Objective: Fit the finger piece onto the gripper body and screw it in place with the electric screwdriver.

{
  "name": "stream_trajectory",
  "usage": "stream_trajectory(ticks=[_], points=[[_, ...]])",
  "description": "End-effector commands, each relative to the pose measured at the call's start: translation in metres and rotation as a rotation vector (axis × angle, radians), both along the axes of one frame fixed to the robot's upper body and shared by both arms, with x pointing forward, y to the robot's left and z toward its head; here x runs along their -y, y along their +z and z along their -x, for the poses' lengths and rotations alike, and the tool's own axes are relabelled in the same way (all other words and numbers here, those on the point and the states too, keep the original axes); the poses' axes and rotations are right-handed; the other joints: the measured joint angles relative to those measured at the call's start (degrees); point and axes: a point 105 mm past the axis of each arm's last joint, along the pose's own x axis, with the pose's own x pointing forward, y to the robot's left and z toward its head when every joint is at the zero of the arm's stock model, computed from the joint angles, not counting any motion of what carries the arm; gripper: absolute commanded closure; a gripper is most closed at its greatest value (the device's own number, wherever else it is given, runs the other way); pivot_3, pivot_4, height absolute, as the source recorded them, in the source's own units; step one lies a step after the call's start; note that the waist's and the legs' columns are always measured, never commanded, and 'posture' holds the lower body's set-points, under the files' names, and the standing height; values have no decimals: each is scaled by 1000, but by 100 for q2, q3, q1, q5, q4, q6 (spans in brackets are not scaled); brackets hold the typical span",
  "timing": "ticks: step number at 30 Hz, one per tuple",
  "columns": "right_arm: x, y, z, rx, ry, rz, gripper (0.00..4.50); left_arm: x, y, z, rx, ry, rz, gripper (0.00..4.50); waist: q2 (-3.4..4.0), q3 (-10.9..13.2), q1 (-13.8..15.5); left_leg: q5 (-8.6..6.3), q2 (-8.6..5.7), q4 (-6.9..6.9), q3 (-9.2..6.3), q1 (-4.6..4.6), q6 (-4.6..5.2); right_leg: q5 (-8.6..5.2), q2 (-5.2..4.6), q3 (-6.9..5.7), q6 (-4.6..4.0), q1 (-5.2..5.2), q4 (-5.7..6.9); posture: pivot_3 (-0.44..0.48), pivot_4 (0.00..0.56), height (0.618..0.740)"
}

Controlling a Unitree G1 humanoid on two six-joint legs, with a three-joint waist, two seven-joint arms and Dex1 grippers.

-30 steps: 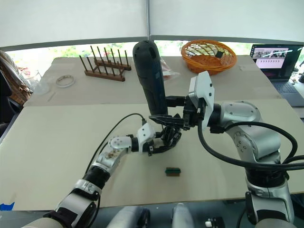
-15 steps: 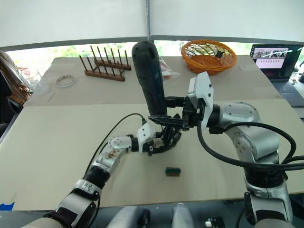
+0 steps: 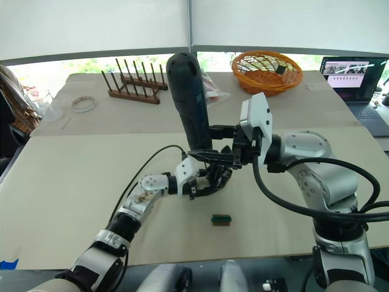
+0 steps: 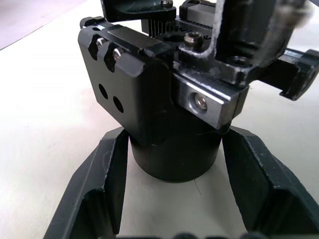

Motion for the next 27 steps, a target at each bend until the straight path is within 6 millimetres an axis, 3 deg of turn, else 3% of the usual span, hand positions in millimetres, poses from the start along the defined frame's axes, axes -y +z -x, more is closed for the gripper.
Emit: stream_trajectory(ticks=[1,16,27], points=[[0,12,9,56,21,-25,2594,6,14,0,36,-23,32,2189,0,0,0,0,0,0,0,0,0,0,0,0,0,0,0,0,150,740],[0,24,7,97,26,-27,2594,6,13,0,37,-21,32,2189,0,0,1,0,0,0,0,0,0,0,0,-1,0,0,0,0,150,740],[2,15,4,77,13,-6,2594,7,14,0,38,-22,35,2189,0,0,1,0,0,0,0,0,0,0,-1,0,0,0,0,0,150,740]])
